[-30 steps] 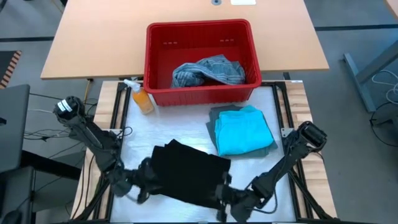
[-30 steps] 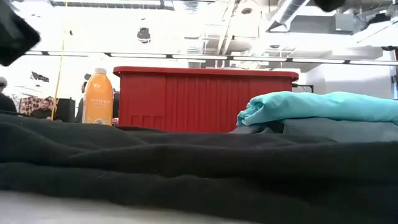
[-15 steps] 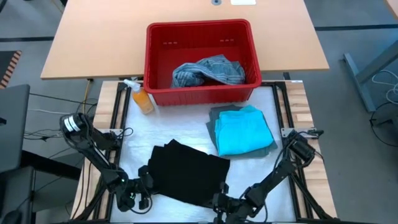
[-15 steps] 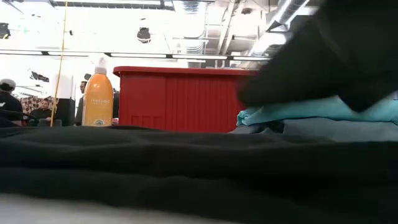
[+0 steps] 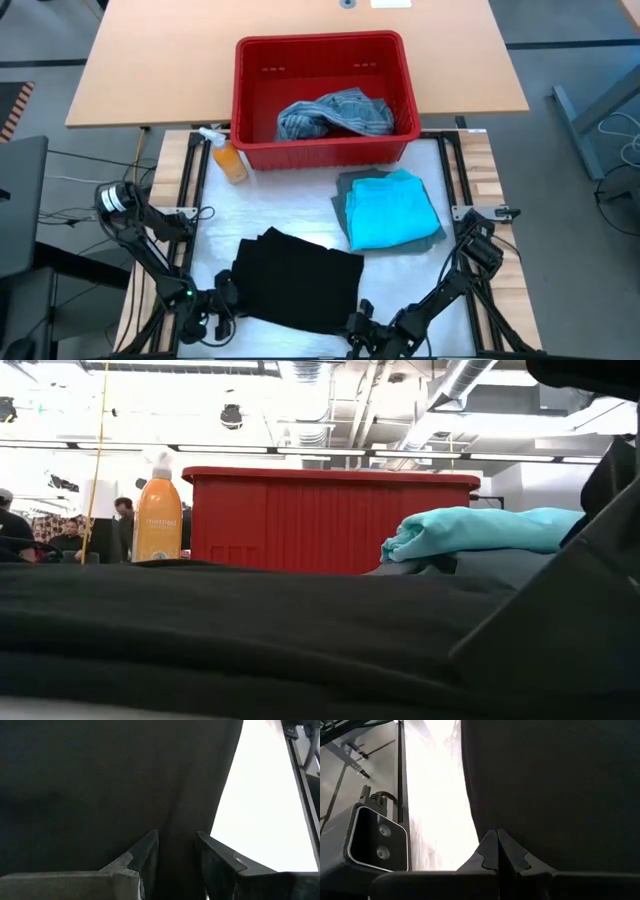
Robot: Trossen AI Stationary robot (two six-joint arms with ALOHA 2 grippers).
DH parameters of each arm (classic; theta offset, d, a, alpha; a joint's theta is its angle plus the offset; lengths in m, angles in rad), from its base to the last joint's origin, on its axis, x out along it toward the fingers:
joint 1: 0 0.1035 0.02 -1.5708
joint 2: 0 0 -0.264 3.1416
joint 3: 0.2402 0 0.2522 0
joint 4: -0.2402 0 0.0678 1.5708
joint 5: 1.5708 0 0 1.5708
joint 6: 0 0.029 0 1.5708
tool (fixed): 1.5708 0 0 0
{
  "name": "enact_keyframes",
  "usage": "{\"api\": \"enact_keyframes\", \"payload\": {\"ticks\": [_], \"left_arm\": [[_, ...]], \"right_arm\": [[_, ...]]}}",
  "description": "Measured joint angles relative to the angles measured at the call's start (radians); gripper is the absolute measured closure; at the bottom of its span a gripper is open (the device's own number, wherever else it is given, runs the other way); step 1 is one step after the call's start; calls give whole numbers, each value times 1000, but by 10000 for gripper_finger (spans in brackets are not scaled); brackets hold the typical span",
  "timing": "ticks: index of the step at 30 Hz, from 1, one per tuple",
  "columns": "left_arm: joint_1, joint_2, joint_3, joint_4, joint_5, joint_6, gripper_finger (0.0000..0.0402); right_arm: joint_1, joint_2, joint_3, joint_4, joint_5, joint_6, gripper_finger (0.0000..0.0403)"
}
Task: Fold Laundry from Bin
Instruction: Fold the black shirt
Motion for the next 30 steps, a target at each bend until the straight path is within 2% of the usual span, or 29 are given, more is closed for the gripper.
{"api": "enact_keyframes", "payload": {"ticks": [5, 8, 15, 19, 22, 25, 30], "left_arm": [[-12, -71, -3, -18, -103, 49, 281], [-11, -120, -3, -24, -193, 93, 281], [29, -234, -2, -17, -319, 203, 281], [64, -227, -2, 8, -390, 189, 281], [101, -183, -2, 60, -360, 197, 281], [138, -144, -2, 153, -323, 258, 281], [194, -119, -2, 281, -272, 402, 281]], "right_arm": [[-11, 0, -1, 18, 0, -17, 382], [-18, -19, -3, 16, -12, -82, 382], [-50, -190, -2, -66, -1, -217, 370], [-76, -273, -2, -217, 26, -33, 366], [-91, -336, -2, -479, 26, 229, 364], [-96, -365, -3, -689, 1, 407, 350], [-47, -373, -3, -739, -26, 529, 301]]}}
